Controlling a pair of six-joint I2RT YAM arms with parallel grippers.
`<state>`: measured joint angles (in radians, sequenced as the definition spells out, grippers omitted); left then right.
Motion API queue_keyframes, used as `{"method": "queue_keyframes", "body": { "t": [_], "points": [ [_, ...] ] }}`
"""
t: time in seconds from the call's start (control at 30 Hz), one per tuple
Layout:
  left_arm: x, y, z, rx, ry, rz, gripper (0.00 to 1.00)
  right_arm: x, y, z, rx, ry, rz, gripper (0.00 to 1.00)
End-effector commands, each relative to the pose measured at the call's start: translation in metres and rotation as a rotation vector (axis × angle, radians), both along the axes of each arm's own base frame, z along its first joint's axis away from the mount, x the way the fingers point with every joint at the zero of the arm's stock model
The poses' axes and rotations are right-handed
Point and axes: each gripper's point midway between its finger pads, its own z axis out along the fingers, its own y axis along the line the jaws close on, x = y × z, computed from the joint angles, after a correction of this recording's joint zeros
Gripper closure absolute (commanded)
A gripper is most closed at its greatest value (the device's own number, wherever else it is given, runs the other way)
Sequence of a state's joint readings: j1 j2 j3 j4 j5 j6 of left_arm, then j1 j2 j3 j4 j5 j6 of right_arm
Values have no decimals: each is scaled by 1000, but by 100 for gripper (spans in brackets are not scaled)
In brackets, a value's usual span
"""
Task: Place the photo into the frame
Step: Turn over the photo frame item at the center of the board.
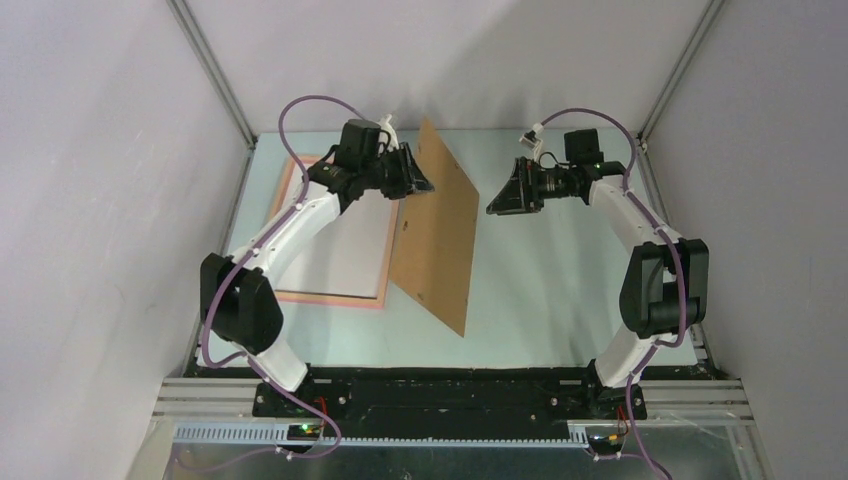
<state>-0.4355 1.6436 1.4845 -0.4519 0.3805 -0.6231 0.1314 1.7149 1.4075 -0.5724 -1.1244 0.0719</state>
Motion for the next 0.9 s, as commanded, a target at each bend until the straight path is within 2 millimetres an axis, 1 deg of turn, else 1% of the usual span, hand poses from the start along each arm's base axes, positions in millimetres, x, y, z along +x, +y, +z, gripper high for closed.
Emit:
{"method": "queue_keyframes", "body": {
  "t": [0.0,0.03,0.17,0.33,0.47,0.63,0.7,0.73,0.77,0.8,0.87],
  "points": [
    [-6,6,11,26,-59,-7,68,1,-8,-12,-19,-9,-4,15],
    [-6,7,12,29,-64,-5,71,1,-10,-13,-19,-5,-8,15],
    [-5,15,16,44,-80,13,78,1,-16,-14,-21,-3,-19,15],
    [-4,20,20,43,-88,23,86,-2,-20,-15,-22,6,-29,16],
    [-4,22,22,45,-96,28,99,-3,-23,-16,-28,-2,-28,16],
    [-8,27,28,30,-105,17,100,-4,-24,-20,-42,-12,-26,16],
    [-8,32,31,13,-104,12,94,-5,-22,-23,-45,-13,-23,16],
    [-7,36,32,2,-101,11,89,-5,-22,-23,-45,-16,-23,16],
    [-7,39,34,-6,-107,8,88,-5,-21,-23,-43,-18,-22,16],
    [-7,42,37,-23,-108,-2,95,-5,-21,-23,-42,-18,-23,16],
    [-9,47,43,-57,-110,-33,99,-4,-20,-22,-47,-28,-30,16]
  ]
}}
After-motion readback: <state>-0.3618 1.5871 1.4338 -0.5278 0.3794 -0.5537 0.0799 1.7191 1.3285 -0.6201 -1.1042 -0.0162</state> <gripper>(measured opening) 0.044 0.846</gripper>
